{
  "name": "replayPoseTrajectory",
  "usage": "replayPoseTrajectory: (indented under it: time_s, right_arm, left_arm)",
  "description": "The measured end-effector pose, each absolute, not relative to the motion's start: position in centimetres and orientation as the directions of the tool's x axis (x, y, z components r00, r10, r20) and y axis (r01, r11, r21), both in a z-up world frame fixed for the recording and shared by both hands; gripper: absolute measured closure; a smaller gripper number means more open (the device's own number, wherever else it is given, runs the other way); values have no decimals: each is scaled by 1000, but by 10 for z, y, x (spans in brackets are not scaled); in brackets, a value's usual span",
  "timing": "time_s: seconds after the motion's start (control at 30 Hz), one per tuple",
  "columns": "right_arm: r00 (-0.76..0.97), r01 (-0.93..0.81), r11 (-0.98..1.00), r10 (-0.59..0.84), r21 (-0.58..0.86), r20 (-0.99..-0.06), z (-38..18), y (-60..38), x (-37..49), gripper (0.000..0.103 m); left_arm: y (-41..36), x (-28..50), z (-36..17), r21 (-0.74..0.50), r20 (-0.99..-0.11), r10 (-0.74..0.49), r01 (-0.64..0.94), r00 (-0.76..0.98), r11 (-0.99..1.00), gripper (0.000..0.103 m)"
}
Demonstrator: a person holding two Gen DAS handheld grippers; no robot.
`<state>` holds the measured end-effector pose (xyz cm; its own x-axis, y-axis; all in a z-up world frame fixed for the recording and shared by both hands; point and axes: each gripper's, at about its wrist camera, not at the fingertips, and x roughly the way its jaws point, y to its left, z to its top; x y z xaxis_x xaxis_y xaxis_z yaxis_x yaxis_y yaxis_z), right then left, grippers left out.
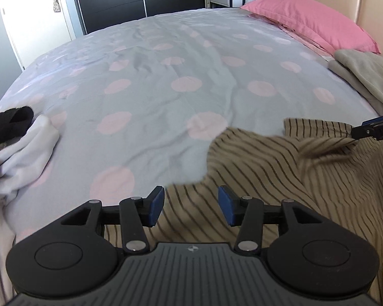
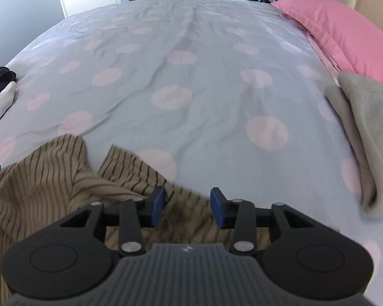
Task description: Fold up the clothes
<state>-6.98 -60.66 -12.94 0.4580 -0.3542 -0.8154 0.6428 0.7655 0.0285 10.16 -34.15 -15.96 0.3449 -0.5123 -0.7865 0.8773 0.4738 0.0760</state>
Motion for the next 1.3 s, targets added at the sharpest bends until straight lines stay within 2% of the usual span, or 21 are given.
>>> replayPoseTrajectory:
  time_s: [0.1, 0.23, 0.4, 0.5, 0.7, 0.87, 1.1, 1.3]
  right_arm:
    - [456, 659, 752, -362, 34, -813, -123, -587, -99, 53]
    - [465, 691, 722, -421, 23, -778, -115, -569, -142, 31]
    - [427, 781, 620, -439, 78, -790, -113, -573, -194, 31]
    - [418, 821, 548, -385, 160, -823, -124, -566, -223, 31]
    - [385, 864, 448, -288, 231, -877, -150, -525, -260, 31]
    - [385, 877, 396, -244, 271, -890, -161, -481, -283, 31]
    - [351, 884, 396, -211, 249, -912, -170, -434, -292, 31]
    - [319, 878, 409, -118, 247, -940, -186, -411, -288, 31]
  left_arm:
    - [-317, 76, -155, 63, -792, -513, 880, 332, 471, 58]
    - [-285, 50, -160, 82, -802, -492, 877, 340, 473, 58]
    - [-249, 33, -169, 87, -818, -446, 845, 362, 527, 58]
    - [-230, 24, -173, 68, -829, -425, 820, 363, 568, 58]
    - [-199, -6, -178, 71, -848, -368, 770, 381, 633, 58]
    - [-183, -36, -176, 18, -847, -395, 763, 354, 646, 58]
    - [-185, -69, -190, 65, -879, -342, 795, 331, 604, 59]
    - [-185, -79, -200, 111, -898, -293, 812, 330, 573, 59]
